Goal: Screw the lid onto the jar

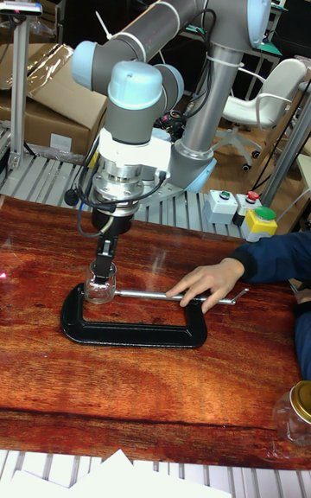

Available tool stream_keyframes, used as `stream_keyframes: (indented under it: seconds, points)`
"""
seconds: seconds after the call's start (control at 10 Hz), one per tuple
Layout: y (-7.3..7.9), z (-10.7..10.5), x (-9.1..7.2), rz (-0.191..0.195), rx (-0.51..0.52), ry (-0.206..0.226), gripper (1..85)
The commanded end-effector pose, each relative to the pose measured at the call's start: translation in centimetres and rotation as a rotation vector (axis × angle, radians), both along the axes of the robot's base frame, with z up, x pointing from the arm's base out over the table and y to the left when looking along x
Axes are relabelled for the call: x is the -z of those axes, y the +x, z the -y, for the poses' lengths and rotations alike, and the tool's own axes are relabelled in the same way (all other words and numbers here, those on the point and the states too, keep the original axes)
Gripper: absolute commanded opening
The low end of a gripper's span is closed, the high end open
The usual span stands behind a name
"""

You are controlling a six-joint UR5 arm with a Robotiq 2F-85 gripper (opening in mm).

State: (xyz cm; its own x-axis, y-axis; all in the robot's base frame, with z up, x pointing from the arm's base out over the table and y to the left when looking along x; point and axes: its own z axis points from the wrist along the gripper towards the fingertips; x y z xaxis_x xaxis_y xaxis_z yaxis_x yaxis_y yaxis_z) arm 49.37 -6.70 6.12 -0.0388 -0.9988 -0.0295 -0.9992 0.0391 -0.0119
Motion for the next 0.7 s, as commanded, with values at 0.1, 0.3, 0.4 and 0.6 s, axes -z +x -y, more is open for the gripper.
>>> stream_keyframes:
  seconds: [0.1,0.3,0.4,0.6]
  points:
    - [0.04,-0.24,-0.12,0.001,0.017,0.016,60.0]
    - [0.06,-0.38,-0.15,-0.005,0.031,0.024,57.3]
    - [-0.02,-0.48,-0.16,-0.011,0.041,0.031,56.0]
    - [0.11,-0.47,-0.16,-0.015,0.049,0.041,54.7]
